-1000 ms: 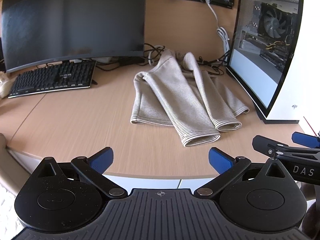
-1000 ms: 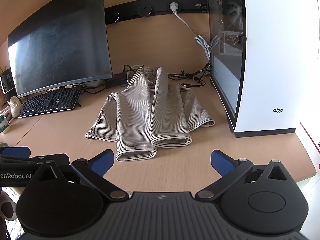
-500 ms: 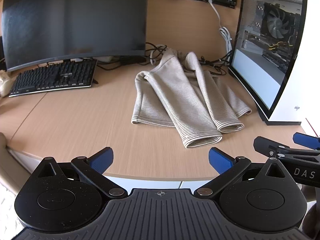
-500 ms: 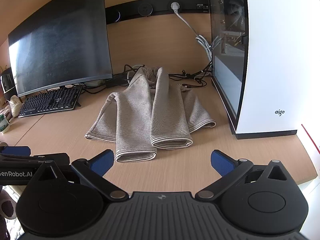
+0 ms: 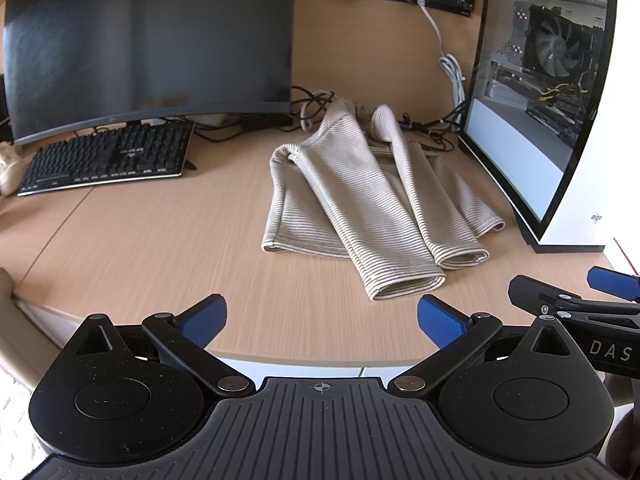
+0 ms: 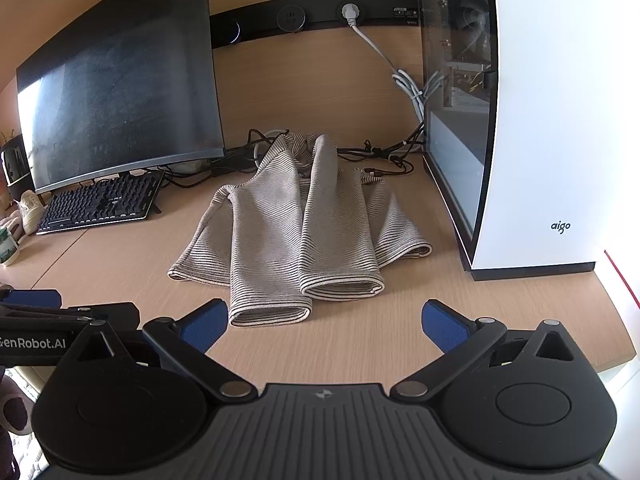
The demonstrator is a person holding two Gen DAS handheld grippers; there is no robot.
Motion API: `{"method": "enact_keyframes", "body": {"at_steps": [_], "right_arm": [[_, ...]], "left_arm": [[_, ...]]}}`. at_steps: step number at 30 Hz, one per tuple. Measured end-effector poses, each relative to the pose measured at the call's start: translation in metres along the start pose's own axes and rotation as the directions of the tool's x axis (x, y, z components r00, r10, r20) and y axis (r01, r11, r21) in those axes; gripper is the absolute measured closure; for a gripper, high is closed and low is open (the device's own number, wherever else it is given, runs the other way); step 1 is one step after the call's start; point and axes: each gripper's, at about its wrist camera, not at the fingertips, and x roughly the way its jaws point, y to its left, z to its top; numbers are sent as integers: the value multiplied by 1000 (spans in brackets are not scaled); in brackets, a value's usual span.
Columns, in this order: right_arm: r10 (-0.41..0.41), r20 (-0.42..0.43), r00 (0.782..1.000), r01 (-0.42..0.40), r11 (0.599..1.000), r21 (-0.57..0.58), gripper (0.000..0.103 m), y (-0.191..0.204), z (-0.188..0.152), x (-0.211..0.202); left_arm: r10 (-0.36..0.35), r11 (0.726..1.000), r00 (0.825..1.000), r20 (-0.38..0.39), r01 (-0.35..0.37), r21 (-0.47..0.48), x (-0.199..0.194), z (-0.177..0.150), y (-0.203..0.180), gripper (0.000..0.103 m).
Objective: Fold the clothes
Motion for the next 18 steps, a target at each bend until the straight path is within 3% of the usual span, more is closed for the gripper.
{"method": "enact_keyframes", "body": {"at_steps": [18], "right_arm": [[2,-17,1000,-2,1000,-11,0,5,4,7]], "left_arm": [[7,1000,999,-39,-7,-16,14,2,2,0]]}}
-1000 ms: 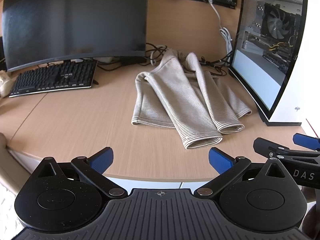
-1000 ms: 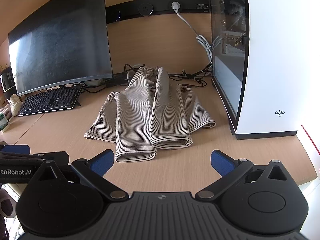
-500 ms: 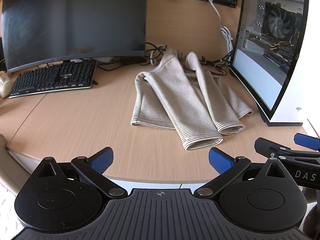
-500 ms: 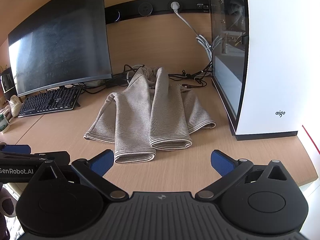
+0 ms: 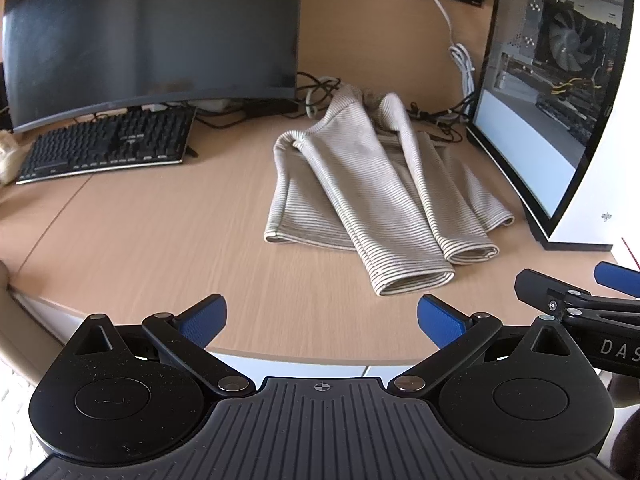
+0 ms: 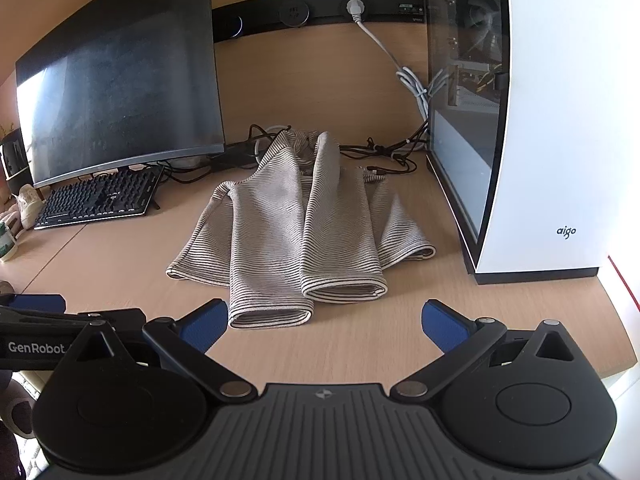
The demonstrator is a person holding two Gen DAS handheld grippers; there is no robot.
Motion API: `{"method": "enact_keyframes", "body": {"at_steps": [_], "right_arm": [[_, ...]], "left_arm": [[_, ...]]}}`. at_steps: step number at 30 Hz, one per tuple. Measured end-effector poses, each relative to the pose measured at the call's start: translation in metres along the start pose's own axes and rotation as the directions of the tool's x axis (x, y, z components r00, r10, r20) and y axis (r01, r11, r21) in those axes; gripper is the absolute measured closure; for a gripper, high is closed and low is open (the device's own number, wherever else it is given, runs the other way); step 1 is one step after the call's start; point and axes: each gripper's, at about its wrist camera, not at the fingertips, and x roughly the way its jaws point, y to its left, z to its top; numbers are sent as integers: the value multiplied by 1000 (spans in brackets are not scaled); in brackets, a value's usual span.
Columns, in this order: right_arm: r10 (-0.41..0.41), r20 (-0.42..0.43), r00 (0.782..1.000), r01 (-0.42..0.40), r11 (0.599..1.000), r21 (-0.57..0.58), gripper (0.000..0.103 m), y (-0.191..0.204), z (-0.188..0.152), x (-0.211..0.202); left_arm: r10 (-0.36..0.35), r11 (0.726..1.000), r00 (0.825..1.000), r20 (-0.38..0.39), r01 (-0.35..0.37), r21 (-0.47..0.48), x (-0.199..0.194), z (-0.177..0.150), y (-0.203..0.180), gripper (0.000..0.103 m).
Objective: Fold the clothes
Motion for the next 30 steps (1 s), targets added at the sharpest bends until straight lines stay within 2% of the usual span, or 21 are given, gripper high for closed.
{"method": "enact_keyframes", "body": {"at_steps": [12,19,25,30], "right_arm": [[-37,-23,999,37,999,10,0,3,6,15],[-59,-56,997,61,998,27,0,11,13,38],[-92,-81,992,96,994,48,0,25,27,62],[-130,-116,985,142,985,98,0,37,38,79]], "left_arm": [[-16,1000,1000,-14,16,17,14,10,4,0],[-47,999,998,-50,48,22,40,25,14,0],[-117,993,991,-69,119,21,66,45,32,0],[-217,975,970,-112,219,15,93,65,52,0]]}}
